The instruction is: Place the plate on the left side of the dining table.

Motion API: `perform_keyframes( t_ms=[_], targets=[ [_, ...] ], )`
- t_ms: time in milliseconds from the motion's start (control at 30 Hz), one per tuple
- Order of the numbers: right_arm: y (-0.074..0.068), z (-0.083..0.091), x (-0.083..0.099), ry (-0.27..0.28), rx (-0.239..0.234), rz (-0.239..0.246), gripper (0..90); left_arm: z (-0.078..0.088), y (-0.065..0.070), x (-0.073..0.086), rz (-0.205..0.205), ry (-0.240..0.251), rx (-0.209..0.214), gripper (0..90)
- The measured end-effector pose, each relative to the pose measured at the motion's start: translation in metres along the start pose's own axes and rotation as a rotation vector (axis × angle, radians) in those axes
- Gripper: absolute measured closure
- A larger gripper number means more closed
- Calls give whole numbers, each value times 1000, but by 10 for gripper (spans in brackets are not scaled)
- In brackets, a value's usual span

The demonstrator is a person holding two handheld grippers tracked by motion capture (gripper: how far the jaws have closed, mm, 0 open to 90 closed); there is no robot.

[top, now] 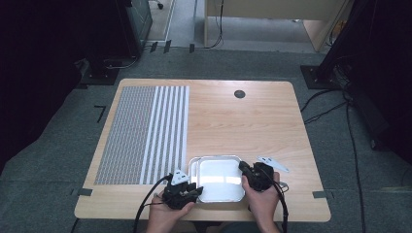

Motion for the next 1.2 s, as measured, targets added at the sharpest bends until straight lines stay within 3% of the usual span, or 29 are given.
perform_keyframes(
  t_ms=[233,500,633,967,1200],
  targets=[
    [-4,-3,3,8,33,75,854,-1,1,0,-5,3,-27,705],
    [-4,-4,3,16,47,103,816,-1,1,0,3,2,-32,714],
    [-3,-5,1,-1,23,102,849,-2,1,1,10,6,-30,718],
    [-6,0,-1,-9,37,62,872,-1,2,1,16,-12,-27,731],
    [-9,8,-5,10,41,46,887,2,4,-5,-11,-47,-3,732]
  ],
)
Point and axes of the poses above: each handheld gripper's, and its own axes: z roughly backward along the jaws, x roughly out of its underside, y roughly to its right, the point moved 3 cm from there along -z, roughly forward along the jaws
